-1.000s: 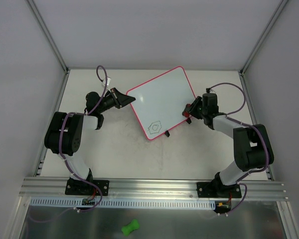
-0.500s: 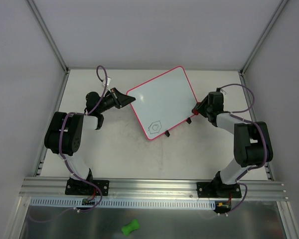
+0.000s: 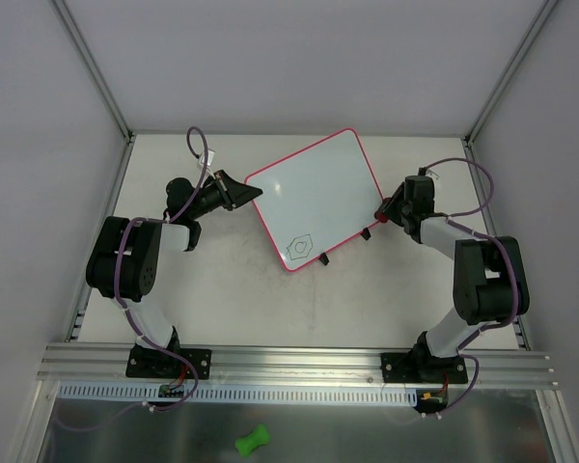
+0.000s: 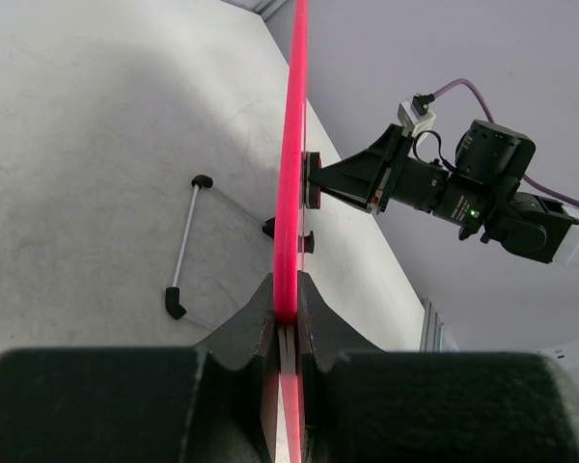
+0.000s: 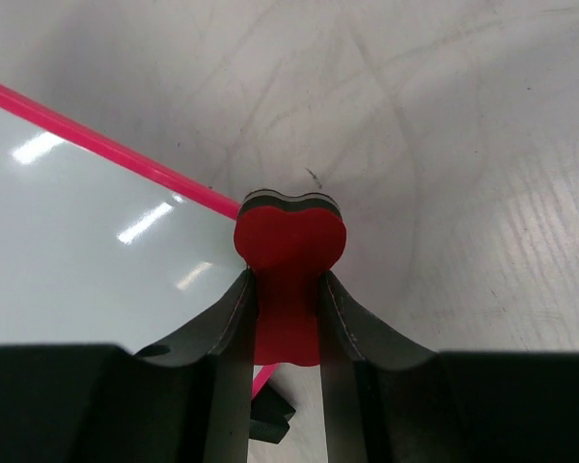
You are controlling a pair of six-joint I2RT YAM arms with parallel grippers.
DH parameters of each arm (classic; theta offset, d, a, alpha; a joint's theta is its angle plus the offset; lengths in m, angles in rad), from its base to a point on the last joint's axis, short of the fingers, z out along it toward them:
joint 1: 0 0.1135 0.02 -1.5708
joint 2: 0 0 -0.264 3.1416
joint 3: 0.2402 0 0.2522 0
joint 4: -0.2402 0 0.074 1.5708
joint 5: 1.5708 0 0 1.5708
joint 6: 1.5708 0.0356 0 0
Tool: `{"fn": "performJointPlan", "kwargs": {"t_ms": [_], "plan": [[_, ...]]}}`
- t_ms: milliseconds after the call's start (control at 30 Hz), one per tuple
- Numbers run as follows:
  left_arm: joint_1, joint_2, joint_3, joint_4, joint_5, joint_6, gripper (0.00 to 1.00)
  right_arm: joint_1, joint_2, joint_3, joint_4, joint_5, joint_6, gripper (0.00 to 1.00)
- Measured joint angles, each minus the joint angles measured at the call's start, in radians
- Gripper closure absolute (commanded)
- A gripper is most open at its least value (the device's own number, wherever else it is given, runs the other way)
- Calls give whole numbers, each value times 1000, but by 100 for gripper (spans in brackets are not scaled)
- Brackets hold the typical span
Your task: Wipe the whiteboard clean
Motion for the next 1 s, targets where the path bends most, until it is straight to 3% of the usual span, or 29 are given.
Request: {"fn": "performJointPlan", "kwargs": {"t_ms": [267, 667, 1000], "plan": [[0, 0, 0, 0, 0, 0, 100, 34, 1, 0, 1, -32, -47, 100], [0, 0, 0, 0, 0, 0, 100, 153, -53, -83, 48, 83, -81, 100], [0, 0, 0, 0, -1, 0, 100, 163, -53, -89, 100, 39, -119, 100]]}}
